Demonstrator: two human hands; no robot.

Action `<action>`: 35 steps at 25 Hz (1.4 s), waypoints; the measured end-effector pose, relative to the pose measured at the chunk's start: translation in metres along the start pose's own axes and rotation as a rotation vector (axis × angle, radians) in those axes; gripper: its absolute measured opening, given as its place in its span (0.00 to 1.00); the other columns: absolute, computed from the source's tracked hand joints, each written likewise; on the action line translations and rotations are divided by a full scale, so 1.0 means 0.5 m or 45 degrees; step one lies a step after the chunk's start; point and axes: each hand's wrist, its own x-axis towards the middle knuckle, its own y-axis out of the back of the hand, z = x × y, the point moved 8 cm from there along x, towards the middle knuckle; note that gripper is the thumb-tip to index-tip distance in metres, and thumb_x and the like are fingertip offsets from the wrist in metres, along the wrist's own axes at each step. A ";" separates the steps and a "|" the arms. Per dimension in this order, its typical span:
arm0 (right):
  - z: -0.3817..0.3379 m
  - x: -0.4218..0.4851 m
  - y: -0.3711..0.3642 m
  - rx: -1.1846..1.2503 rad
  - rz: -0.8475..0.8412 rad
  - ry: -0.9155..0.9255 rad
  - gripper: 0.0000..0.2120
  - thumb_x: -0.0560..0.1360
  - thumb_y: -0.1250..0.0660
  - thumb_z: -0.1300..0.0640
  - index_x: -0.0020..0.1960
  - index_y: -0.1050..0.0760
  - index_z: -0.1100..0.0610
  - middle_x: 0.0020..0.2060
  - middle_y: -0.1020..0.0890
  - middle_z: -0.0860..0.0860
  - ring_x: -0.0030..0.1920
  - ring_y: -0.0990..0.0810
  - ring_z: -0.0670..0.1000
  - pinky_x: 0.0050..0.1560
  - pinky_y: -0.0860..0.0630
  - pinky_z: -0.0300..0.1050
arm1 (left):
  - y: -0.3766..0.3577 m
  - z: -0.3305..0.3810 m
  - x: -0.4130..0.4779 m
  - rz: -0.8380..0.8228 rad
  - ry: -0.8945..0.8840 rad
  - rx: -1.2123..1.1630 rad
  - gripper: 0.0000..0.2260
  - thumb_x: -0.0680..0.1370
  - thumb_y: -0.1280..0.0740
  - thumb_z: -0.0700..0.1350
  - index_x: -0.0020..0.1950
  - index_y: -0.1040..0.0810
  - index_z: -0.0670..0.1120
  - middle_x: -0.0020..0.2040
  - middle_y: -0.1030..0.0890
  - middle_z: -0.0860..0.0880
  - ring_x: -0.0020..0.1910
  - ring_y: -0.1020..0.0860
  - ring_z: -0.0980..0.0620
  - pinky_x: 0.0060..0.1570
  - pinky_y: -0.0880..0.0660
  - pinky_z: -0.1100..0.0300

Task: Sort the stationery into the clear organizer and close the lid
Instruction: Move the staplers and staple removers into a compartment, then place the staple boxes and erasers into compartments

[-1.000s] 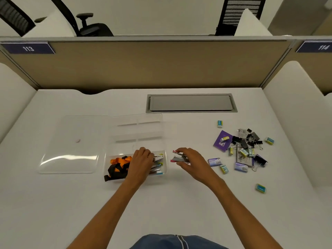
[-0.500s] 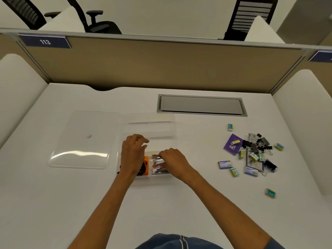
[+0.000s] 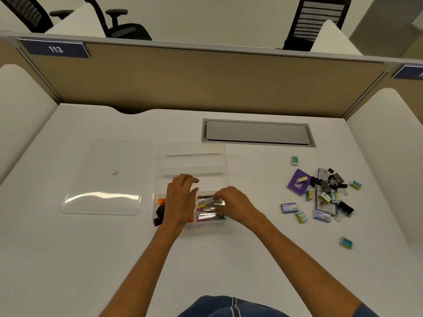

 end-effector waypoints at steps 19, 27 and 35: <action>0.470 -0.313 0.145 0.389 0.371 -0.650 0.21 0.72 0.26 0.56 0.63 0.24 0.57 0.60 0.22 0.54 0.60 0.24 0.54 0.59 0.27 0.45 | -0.338 0.383 0.020 -0.711 -0.510 -0.074 0.19 0.79 0.33 0.44 0.69 0.29 0.47 0.69 0.29 0.48 0.65 0.27 0.50 0.63 0.29 0.61; 0.605 -0.395 0.132 0.414 0.408 -0.857 0.20 0.70 0.25 0.61 0.60 0.23 0.60 0.58 0.21 0.57 0.58 0.22 0.57 0.54 0.29 0.44 | -0.491 0.459 -0.007 -1.063 -0.692 0.190 0.35 0.73 0.29 0.34 0.74 0.36 0.56 0.75 0.37 0.50 0.71 0.34 0.48 0.60 0.27 0.57; 0.630 -0.410 0.099 0.575 0.633 -1.198 0.26 0.68 0.23 0.48 0.56 0.24 0.64 0.54 0.20 0.59 0.55 0.22 0.57 0.49 0.25 0.47 | -0.547 0.461 -0.006 -1.126 -0.823 0.395 0.28 0.74 0.29 0.37 0.70 0.32 0.56 0.75 0.38 0.50 0.70 0.36 0.47 0.60 0.29 0.58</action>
